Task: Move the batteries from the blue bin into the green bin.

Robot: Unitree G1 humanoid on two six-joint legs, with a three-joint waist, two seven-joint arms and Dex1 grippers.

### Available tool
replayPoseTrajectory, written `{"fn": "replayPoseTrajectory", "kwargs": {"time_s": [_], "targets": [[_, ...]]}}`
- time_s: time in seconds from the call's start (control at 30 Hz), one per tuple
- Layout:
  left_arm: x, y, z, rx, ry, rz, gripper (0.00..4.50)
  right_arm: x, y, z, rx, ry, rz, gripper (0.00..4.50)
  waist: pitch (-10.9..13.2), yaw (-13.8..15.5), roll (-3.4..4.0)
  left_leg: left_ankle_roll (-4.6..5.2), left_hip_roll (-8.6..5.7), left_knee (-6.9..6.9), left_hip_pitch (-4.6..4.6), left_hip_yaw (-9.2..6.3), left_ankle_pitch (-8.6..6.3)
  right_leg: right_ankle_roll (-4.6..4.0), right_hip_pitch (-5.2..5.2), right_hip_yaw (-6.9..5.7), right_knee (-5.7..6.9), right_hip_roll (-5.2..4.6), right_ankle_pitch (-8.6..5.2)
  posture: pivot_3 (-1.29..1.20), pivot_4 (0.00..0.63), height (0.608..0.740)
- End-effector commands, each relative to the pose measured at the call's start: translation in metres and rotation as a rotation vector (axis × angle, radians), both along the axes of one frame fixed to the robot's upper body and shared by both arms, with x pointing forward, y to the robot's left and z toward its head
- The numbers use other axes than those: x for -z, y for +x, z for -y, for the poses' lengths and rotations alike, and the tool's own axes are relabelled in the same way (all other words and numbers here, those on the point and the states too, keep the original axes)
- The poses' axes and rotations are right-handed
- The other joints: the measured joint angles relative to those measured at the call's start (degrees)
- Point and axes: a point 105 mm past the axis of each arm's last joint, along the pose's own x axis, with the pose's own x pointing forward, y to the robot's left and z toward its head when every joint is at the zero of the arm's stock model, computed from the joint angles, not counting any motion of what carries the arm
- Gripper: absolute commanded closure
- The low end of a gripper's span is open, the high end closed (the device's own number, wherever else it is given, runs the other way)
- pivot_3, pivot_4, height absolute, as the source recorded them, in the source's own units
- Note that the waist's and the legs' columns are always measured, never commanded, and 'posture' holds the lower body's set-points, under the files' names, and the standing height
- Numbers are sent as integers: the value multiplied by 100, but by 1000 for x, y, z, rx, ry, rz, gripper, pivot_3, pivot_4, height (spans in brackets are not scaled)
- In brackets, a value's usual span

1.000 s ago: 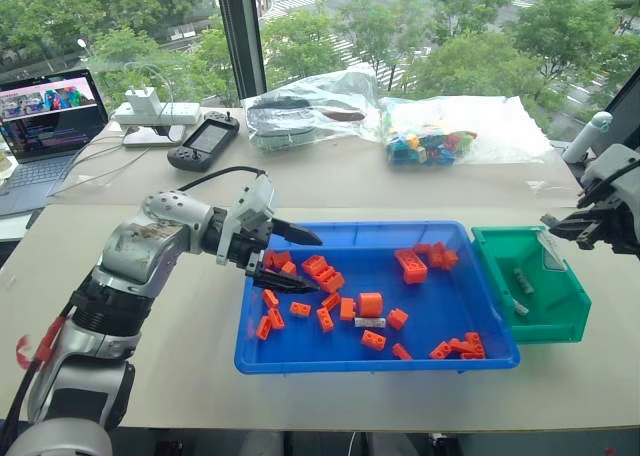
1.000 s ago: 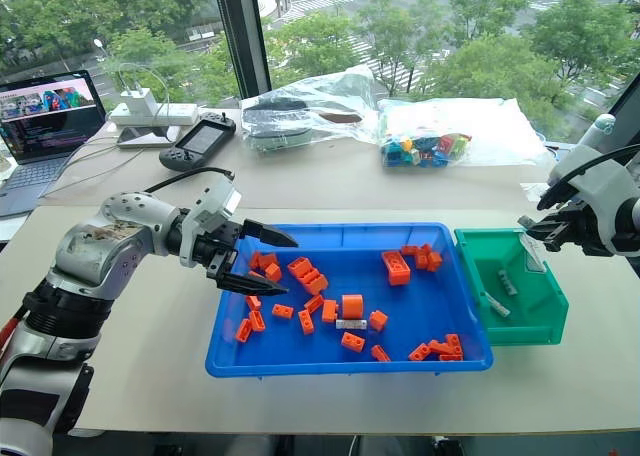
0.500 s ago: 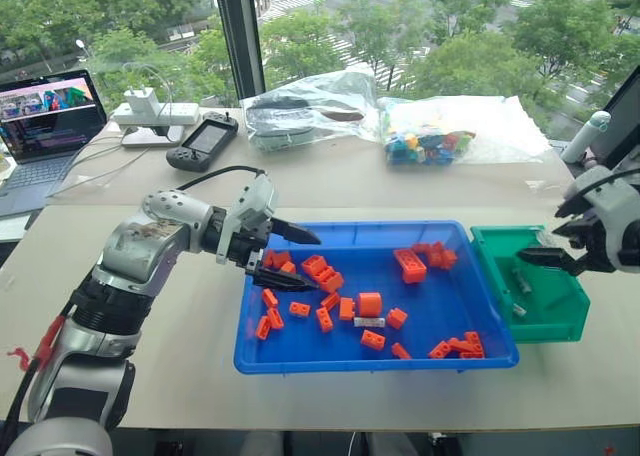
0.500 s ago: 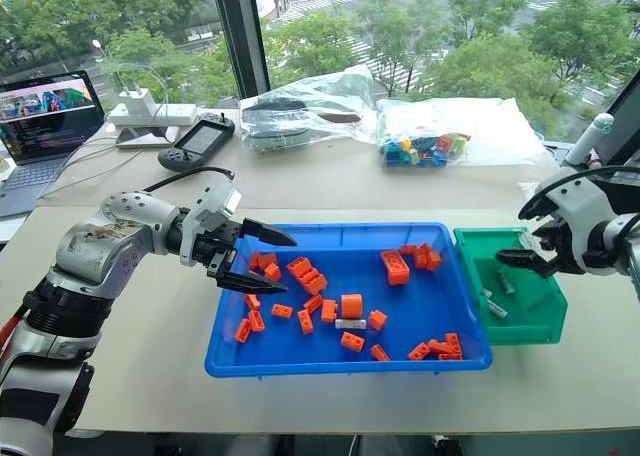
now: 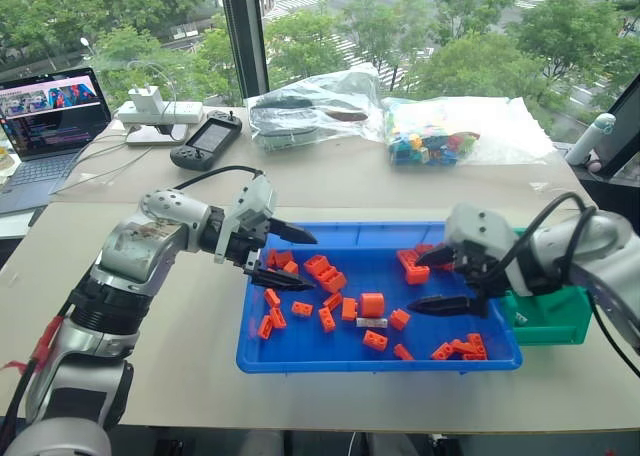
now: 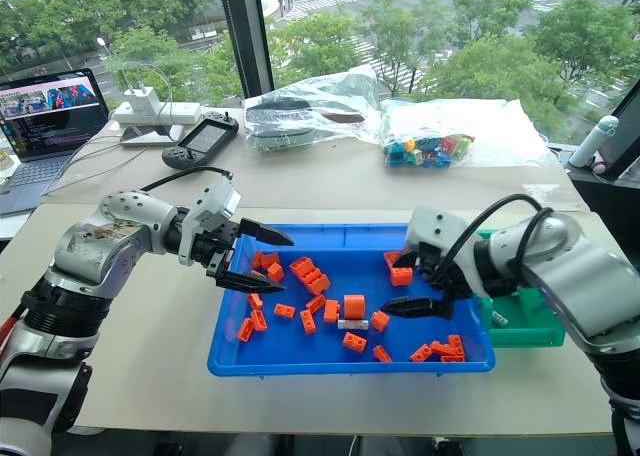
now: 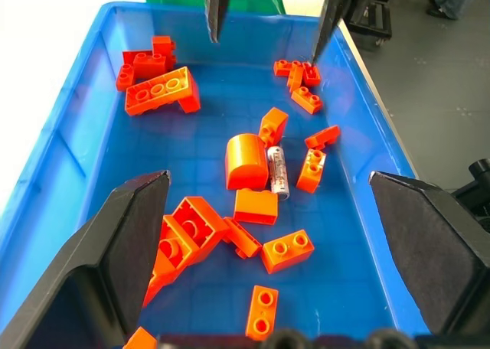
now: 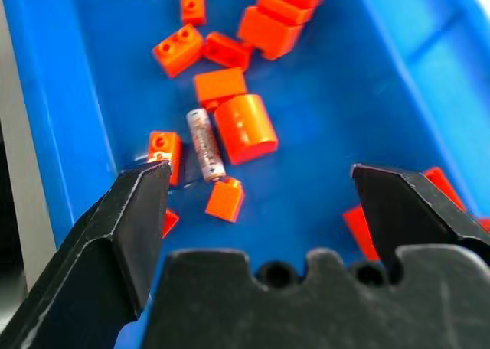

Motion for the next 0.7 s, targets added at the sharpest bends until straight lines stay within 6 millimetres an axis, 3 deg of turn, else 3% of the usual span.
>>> {"fn": "replayPoseTrajectory", "kwargs": {"time_s": [0.03, 0.17, 0.6, 0.7], "targets": [[-7, -4, -2, 12, 0, 37, 0, 12, 6, -14, -69, -14, 37, 126, 0, -21, 0, 0, 0, 0, 0, 1, 0, 0, -2, 1, -1, 0, 0, 0, 150, 732], [-7, -4, -2, 4, 0, 38, 0, 20, 19, -26, -55, 28, 33, 126, 0, -60, 0, -1, 2, 0, 1, 1, 0, 0, -6, 1, 4, 2, 0, 0, 150, 732], [-5, -5, -6, -13, 12, 46, 0, 35, 28, -42, -37, 96, -12, 126, 0, -41, 0, -4, 0, 0, 1, -1, 2, 0, -6, -1, 10, 2, 0, 0, 150, 732], [-5, -4, -6, -15, 13, 51, 0, 44, 29, -42, -22, 91, -29, 916, 0, -41, 0, -4, 0, 0, 1, -1, 2, 0, -6, 0, 12, 2, 0, 0, 150, 732]]}}
